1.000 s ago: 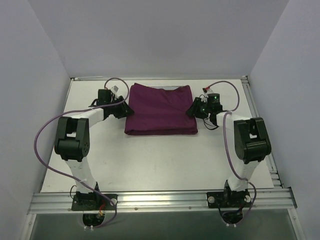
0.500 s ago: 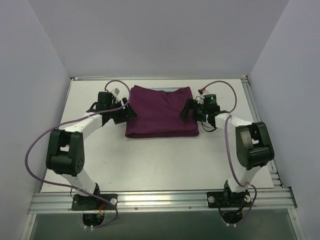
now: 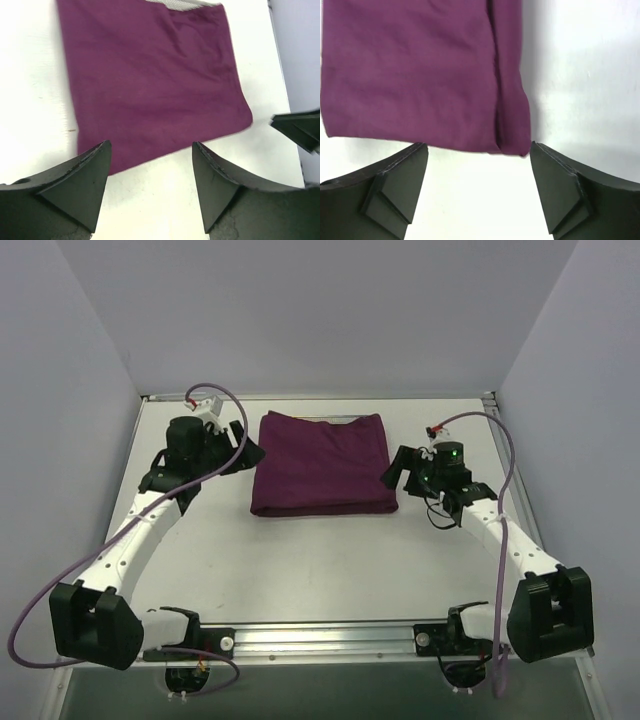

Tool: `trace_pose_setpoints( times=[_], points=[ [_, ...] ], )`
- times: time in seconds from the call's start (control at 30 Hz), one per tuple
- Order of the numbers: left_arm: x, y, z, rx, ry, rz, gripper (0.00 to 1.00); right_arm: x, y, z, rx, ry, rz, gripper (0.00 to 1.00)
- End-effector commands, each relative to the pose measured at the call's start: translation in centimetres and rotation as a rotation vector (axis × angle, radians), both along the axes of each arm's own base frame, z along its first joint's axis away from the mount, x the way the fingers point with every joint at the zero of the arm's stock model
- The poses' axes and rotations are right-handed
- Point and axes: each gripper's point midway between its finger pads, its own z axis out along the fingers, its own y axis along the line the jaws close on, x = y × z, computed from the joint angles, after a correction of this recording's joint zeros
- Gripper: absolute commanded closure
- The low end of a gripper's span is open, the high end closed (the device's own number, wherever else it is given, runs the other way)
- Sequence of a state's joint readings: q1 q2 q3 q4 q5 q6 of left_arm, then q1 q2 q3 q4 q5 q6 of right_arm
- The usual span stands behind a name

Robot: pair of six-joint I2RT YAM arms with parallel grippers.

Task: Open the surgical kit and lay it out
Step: Open the surgical kit at the center of the board.

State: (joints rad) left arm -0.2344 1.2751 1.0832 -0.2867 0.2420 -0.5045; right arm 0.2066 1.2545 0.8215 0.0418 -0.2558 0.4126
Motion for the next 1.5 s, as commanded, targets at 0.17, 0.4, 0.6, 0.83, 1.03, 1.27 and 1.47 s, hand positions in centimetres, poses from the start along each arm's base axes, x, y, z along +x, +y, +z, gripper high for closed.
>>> trace_pose_setpoints(
  times=[0.17,0.4,0.6,0.83,1.03,1.27,1.47],
  points=[
    [-3.6,-7.2,1.5,-0.010,-0.069,-0.247,0.28,-2.2,0.1,-3.8,0.252,0.139,-0.013,0.27],
    [-5.2,-12.5,0.7,0.014,-0.101,-0.362,0.28,-1.6,1.1,-4.7,0.329,0.143,0.014,0.30],
    [-5.4,-15.0,-0.5,0.062,-0.098,-0.391,0.28,-1.4,1.6,-5.0,0.374,0.143,0.017,0.36],
    [-5.6,-16.7,-0.9,0.073,-0.103,-0.420,0.28,-1.1,2.3,-5.2,0.407,0.150,0.026,0.41],
    [-6.0,-18.0,-1.1,0.105,-0.132,-0.457,0.20,-1.0,2.4,-5.3,0.415,0.148,0.028,0.43],
    [-5.8,-20.4,-1.3,0.199,-0.266,-0.527,0.11,-0.6,3.3,-4.1,0.473,0.128,0.048,0.72],
    [-4.2,-22.9,-2.2,0.335,-0.448,-0.569,0.07,-0.6,4.1,-2.6,0.506,0.111,0.061,0.97]
  ],
)
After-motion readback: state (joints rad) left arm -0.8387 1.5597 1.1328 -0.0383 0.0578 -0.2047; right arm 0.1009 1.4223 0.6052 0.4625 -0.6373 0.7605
